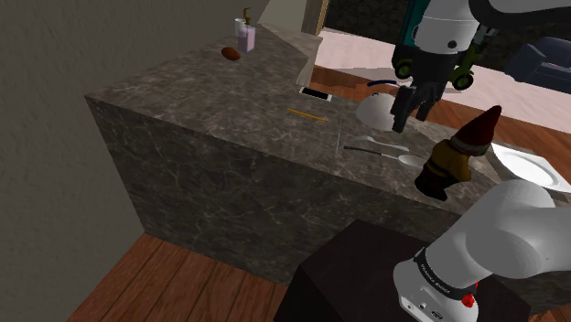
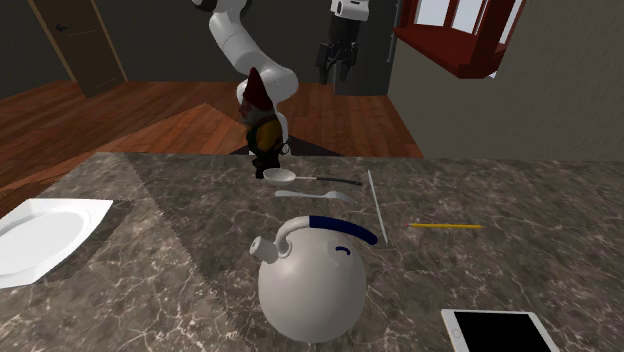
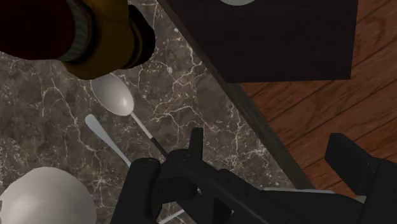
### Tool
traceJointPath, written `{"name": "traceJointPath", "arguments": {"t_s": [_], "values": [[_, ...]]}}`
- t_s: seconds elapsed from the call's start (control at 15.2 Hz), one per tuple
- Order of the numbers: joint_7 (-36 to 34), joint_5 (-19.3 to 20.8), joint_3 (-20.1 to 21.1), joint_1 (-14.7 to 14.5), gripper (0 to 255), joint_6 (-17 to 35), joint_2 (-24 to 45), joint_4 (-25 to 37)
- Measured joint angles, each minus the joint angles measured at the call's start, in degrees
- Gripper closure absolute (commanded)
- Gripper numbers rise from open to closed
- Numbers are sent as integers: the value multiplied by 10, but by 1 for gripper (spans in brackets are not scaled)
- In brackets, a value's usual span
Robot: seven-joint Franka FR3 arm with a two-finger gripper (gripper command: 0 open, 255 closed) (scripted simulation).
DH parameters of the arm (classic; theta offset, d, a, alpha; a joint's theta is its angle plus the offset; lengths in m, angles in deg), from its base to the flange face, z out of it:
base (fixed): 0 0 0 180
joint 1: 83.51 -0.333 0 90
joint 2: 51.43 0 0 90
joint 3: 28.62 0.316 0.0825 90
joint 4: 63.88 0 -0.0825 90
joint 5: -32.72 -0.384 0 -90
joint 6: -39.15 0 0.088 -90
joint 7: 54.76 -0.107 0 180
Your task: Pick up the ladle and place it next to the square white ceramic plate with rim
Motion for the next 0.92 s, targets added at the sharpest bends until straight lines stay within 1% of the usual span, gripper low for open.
{"name": "traceJointPath", "arguments": {"t_s": [0.13, 0.33, 0.66, 0.86, 0.92], "values": [[12, 4, -7, -1, 0, 6, -3, -7], [81, 29, -51, -6, 0, 41, -16, -46], [222, 82, -146, -8, 0, 108, -14, -93], [304, 110, -205, -13, 0, 164, 14, -111], [333, 118, -226, -16, 0, 181, 31, -108]]}}
